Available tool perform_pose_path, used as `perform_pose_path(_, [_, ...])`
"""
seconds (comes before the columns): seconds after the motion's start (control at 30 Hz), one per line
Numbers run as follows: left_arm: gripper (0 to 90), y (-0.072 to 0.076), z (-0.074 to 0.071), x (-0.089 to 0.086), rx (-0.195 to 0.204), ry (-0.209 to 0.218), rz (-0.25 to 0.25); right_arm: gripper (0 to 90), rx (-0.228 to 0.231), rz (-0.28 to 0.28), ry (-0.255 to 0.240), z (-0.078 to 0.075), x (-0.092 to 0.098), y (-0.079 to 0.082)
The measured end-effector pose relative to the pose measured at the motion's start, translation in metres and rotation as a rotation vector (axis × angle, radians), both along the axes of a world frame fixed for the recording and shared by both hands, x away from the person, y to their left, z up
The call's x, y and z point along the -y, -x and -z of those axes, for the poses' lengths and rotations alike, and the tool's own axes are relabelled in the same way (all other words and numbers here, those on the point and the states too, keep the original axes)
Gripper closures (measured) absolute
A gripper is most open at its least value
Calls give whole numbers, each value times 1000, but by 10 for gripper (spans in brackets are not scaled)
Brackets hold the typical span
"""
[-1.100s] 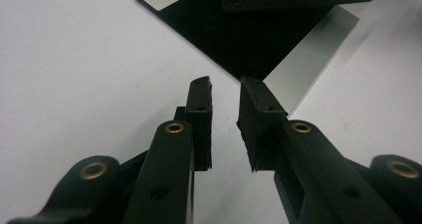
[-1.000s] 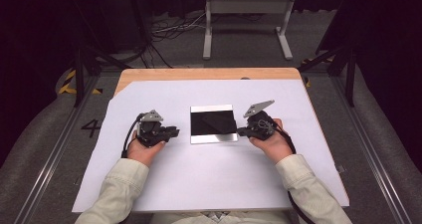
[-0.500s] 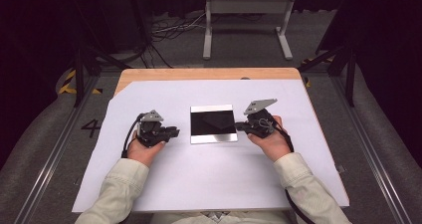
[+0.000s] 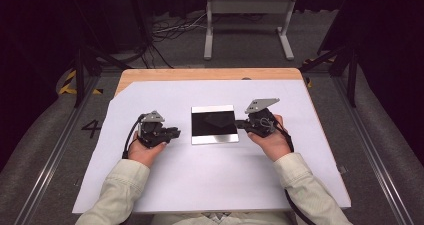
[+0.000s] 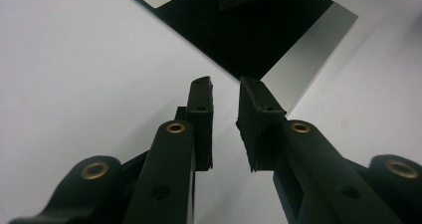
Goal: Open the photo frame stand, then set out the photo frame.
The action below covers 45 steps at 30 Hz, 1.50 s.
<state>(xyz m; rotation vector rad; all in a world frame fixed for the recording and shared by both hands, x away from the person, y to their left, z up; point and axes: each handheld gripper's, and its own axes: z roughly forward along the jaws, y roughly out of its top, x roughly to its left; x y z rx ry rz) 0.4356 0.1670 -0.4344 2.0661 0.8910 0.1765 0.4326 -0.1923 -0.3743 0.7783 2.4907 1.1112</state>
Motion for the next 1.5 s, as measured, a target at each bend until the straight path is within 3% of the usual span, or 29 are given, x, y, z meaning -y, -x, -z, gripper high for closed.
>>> perform_pose_path(0.47, [736,0,0,-1,6,2,-12,886,-18,-1,-1,0,4,0])
perform_pose_path(0.8, [711,-2,-2,-4,12,8,-24,839,-25,18,-38,-8,15,0])
perform_pose_path(1.3, [676,-3,-1,-5,19,3,-37,573,-18,94,-182,-12,21,-3])
perform_pose_path(1.5, [675,-2,-2,-6,17,6,-39,519,-30,119,-187,-12,21,-9])
